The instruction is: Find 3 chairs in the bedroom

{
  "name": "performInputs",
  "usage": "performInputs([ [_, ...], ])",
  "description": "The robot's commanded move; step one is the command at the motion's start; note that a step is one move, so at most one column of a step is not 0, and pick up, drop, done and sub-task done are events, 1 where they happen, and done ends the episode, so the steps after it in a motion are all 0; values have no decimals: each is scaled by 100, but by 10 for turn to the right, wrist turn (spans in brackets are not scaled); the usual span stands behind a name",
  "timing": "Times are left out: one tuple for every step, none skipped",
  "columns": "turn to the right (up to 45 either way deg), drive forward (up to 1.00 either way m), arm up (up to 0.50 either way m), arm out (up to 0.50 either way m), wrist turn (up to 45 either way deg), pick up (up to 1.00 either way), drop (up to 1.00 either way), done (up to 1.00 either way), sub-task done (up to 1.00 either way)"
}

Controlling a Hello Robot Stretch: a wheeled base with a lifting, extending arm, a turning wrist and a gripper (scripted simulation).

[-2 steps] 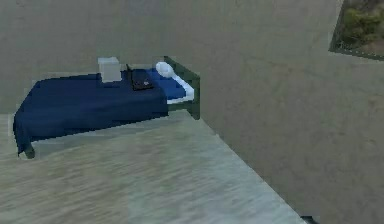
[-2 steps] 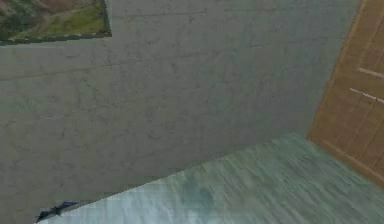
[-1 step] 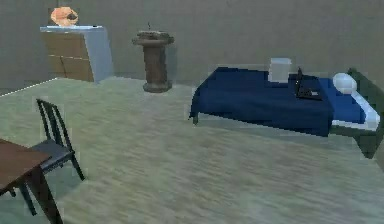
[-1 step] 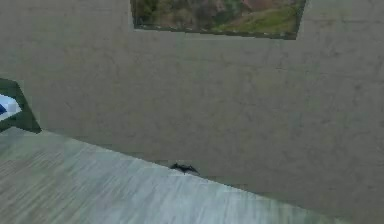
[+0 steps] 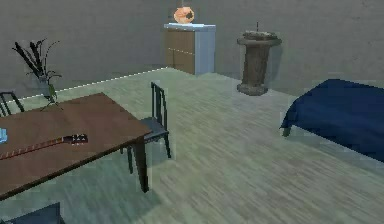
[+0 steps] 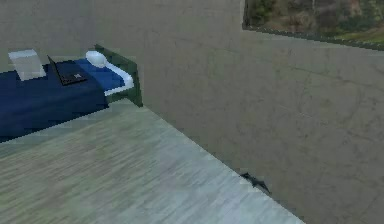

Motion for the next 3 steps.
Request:
performInputs([
  [0, 70, 0, 0, 0, 0, 0, 0, 0],
  [-240, 0, 0, 0, 0, 0, 0, 0, 0],
  [0, 0, 0, 0, 0, 0, 0, 0, 100],
])
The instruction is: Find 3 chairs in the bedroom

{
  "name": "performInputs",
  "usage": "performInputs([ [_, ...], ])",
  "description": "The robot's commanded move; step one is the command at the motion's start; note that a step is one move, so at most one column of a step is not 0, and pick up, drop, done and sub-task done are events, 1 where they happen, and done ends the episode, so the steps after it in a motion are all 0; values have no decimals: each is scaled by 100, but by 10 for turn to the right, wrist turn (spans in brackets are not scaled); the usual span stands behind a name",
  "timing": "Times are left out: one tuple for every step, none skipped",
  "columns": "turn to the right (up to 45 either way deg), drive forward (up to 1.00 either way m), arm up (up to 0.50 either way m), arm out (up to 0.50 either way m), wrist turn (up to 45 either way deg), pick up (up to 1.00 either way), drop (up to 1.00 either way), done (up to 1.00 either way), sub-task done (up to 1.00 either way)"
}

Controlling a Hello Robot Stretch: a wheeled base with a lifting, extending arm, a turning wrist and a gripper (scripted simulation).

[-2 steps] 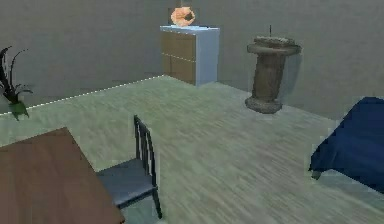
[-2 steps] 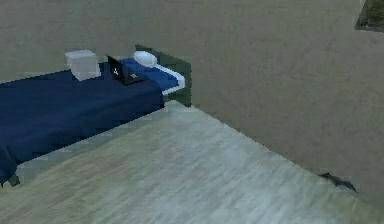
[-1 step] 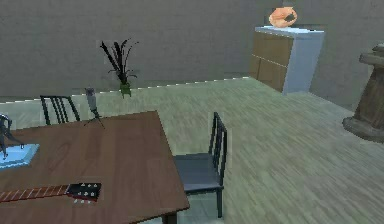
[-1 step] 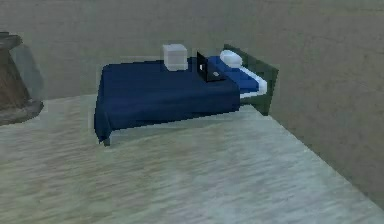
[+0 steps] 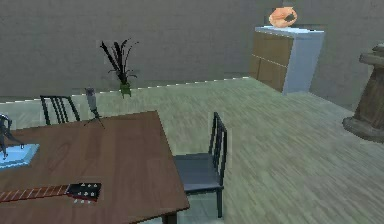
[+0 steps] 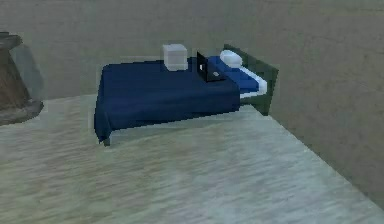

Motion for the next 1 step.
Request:
performInputs([
  [450, 0, 0, 0, 0, 0, 0, 0, 0],
])
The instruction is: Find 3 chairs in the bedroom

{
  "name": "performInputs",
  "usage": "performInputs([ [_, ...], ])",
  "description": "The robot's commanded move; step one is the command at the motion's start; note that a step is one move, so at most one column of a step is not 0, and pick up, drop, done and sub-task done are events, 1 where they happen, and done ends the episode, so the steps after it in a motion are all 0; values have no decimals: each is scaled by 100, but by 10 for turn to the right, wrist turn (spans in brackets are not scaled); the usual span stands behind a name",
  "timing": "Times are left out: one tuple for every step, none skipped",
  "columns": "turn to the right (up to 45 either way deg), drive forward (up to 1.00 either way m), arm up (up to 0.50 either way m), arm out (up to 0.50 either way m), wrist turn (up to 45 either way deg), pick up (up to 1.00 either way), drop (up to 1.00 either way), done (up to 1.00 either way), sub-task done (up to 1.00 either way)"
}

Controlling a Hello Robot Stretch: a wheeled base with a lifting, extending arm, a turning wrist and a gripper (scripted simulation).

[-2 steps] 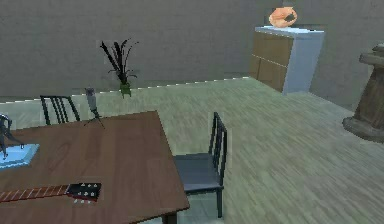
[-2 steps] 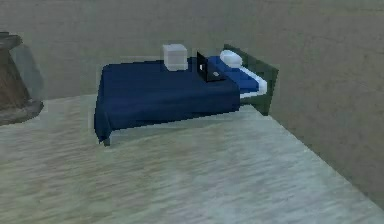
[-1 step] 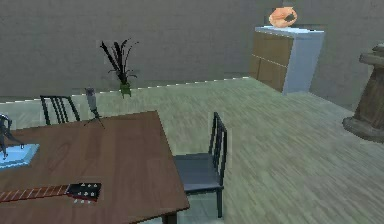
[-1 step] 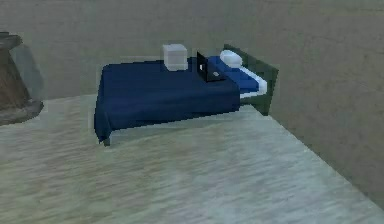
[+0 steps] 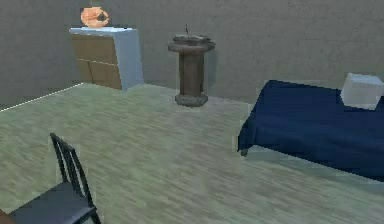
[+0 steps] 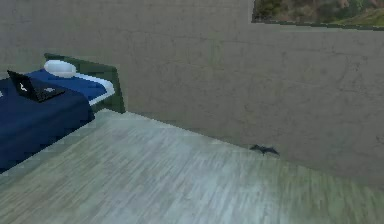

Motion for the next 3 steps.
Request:
performInputs([
  [90, 0, 0, 0, 0, 0, 0, 0, 0],
  [0, 45, 0, 0, 0, 0, 0, 0, 0],
  [-300, 0, 0, 0, 0, 0, 0, 0, 0],
])
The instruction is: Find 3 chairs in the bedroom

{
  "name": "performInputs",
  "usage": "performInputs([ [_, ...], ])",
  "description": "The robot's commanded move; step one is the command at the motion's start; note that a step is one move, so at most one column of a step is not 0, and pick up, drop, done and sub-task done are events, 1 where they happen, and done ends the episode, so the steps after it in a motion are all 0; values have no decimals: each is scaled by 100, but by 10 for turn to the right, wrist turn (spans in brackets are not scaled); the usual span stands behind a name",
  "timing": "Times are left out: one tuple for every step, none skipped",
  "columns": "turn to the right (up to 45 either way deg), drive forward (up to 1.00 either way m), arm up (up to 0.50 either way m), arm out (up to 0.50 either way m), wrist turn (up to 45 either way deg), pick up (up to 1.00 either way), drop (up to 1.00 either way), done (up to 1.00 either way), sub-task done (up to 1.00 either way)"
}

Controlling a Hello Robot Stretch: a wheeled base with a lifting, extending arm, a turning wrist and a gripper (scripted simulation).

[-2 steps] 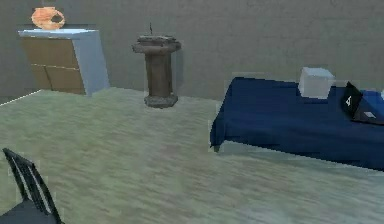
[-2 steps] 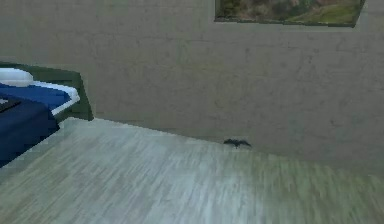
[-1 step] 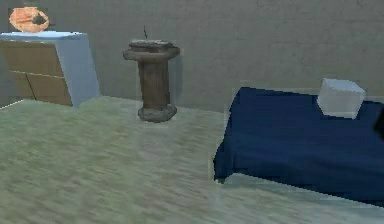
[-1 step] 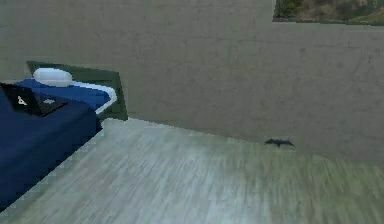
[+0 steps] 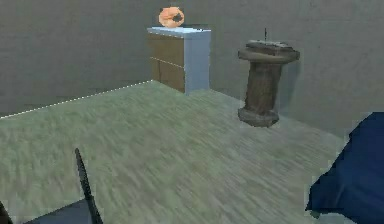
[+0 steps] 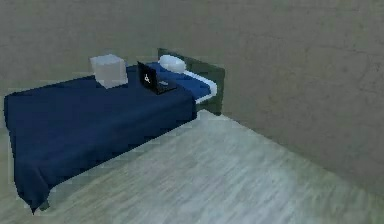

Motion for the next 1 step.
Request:
performInputs([
  [0, 100, 0, 0, 0, 0, 0, 0, 0],
])
